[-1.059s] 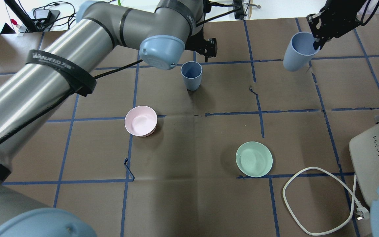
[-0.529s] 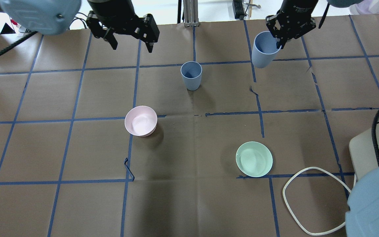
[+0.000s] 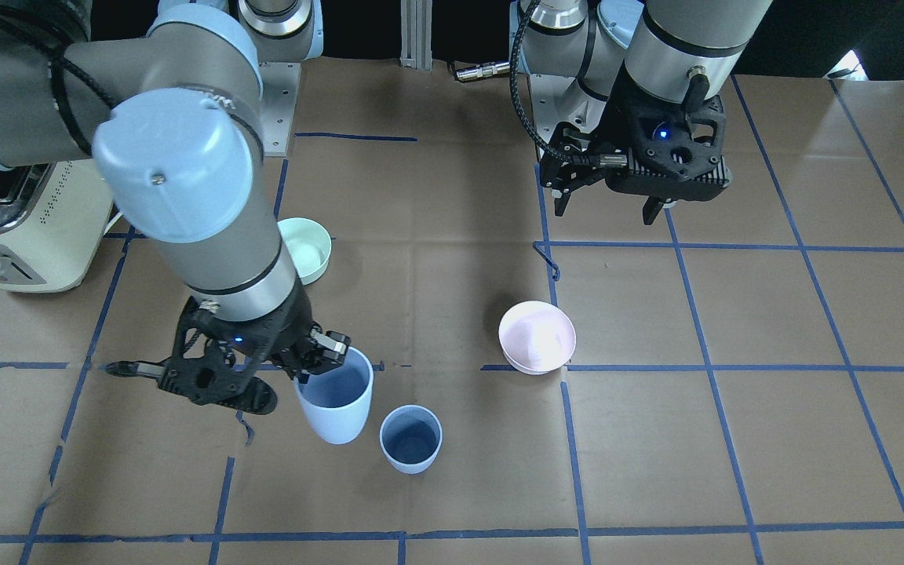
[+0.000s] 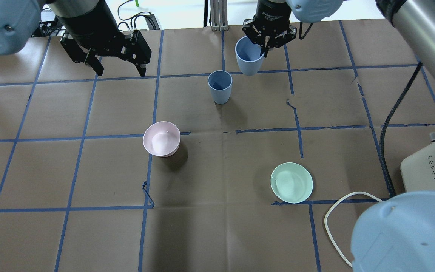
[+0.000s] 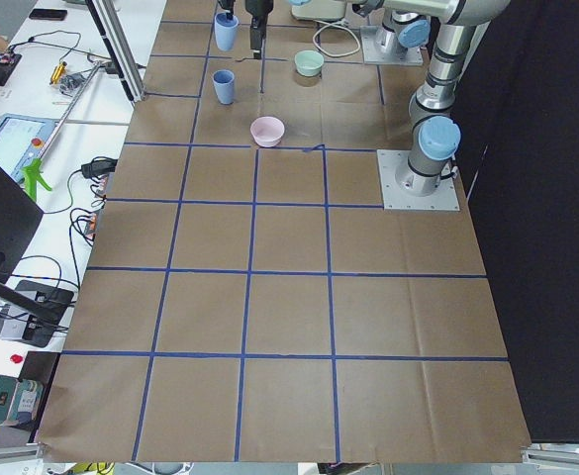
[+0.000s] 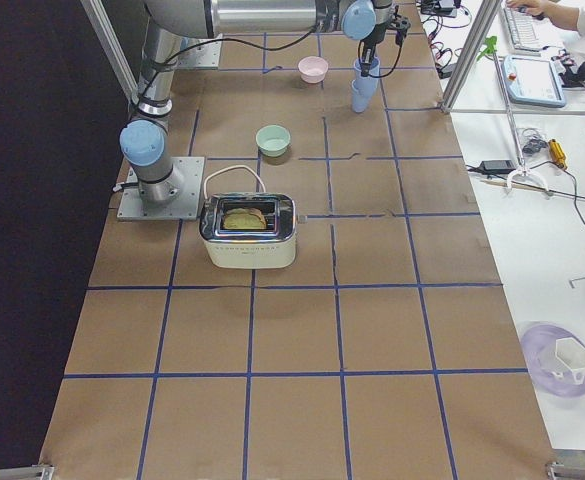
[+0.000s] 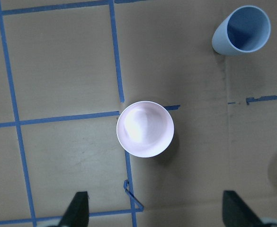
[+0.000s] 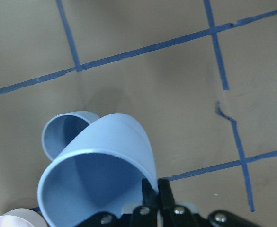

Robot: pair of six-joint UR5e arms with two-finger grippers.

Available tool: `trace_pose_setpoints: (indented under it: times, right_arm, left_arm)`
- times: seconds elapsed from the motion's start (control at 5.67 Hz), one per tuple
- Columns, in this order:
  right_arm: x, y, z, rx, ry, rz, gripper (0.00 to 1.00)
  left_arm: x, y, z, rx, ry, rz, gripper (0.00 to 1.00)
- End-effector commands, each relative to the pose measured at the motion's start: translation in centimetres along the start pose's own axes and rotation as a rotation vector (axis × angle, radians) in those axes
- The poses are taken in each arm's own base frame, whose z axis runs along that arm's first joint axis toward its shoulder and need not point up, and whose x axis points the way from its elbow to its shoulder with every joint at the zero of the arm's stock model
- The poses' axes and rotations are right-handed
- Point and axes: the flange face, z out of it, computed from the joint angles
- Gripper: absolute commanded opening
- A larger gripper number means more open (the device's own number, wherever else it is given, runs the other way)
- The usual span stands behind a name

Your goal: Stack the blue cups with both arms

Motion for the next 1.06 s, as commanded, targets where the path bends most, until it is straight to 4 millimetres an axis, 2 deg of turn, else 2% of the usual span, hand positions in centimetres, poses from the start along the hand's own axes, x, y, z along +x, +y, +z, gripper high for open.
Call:
trace_pose_setpoints:
  times: [0.0, 0.18, 0.53, 0.88]
  right_arm:
    - [-5.2, 1.8, 1.2, -0.003, -0.007, -0.015, 0.07]
    - [-5.9, 1.9, 2.2, -0.046, -0.060, -0.035, 0.07]
    - [-5.9, 1.3, 4.7, -0.072, -0.037, -0.056, 0.06]
    - [-5.9, 1.3, 6.0, -0.091, -0.023, -0.051, 0.06]
  left_arm:
    - [-1.4, 2.9, 0.6, -0.010, 0.001, -0.034, 0.99]
    - [-1.5, 2.6, 0.2, -0.001, 0.000, -0.040, 0.99]
    - [-1.5, 2.3, 0.5, -0.007, 0.001, -0.054, 0.99]
    - [-1.7, 2.4, 0.4, -0.008, -0.002, -0.100, 0.99]
